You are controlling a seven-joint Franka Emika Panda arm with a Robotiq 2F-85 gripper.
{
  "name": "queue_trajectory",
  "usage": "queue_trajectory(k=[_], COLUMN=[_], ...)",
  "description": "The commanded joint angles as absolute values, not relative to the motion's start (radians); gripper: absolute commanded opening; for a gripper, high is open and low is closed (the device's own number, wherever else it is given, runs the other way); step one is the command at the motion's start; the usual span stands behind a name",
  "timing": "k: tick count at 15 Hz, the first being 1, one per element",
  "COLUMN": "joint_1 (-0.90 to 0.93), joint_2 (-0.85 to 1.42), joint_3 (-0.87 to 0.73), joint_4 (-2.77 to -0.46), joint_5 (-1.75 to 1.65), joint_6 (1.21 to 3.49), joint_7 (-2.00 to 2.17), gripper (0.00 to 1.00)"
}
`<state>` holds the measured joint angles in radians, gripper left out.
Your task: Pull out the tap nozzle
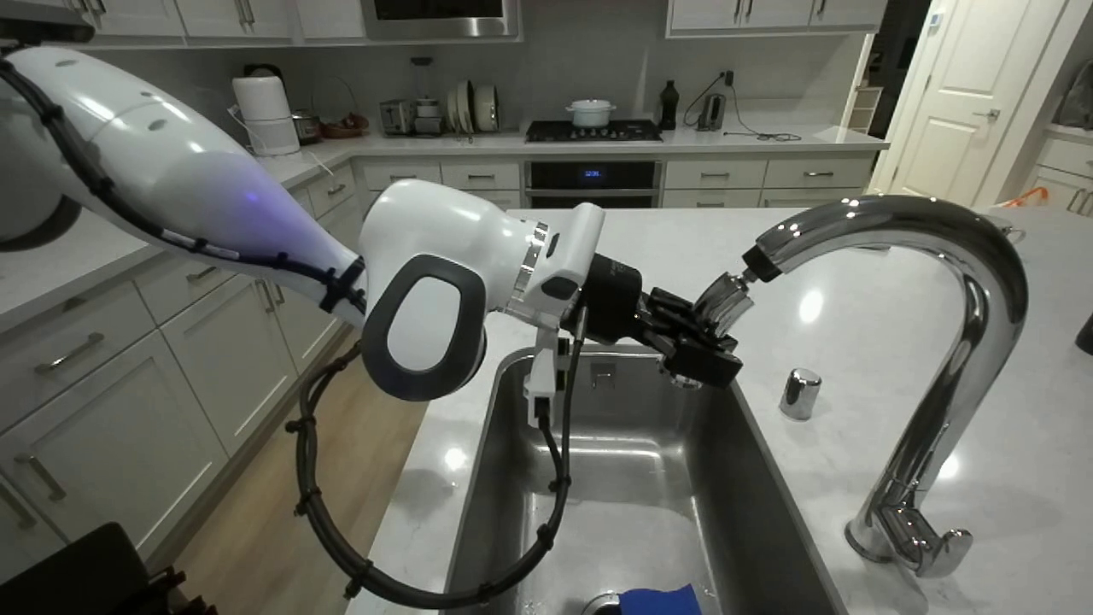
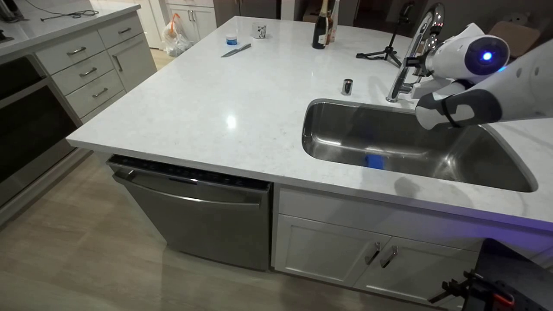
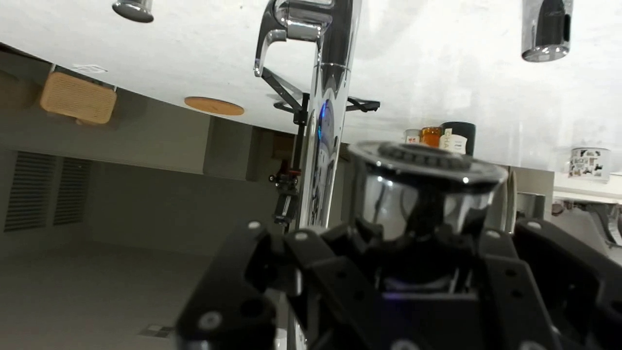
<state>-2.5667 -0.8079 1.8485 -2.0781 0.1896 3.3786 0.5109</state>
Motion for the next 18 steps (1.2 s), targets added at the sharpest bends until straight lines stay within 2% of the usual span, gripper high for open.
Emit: queue_trajectory(k=[1,18], joint_1=[-2.561,-2.602], joint_2=[-0.793,-0.7], joint_3=[1.893,2.086], joint_4=[-2.119,-2.254], joint_5=[0.213,0.18], joint_6=[3.377,3.312], joint_7=[0.459,0.422], gripper=[0.01,0.01])
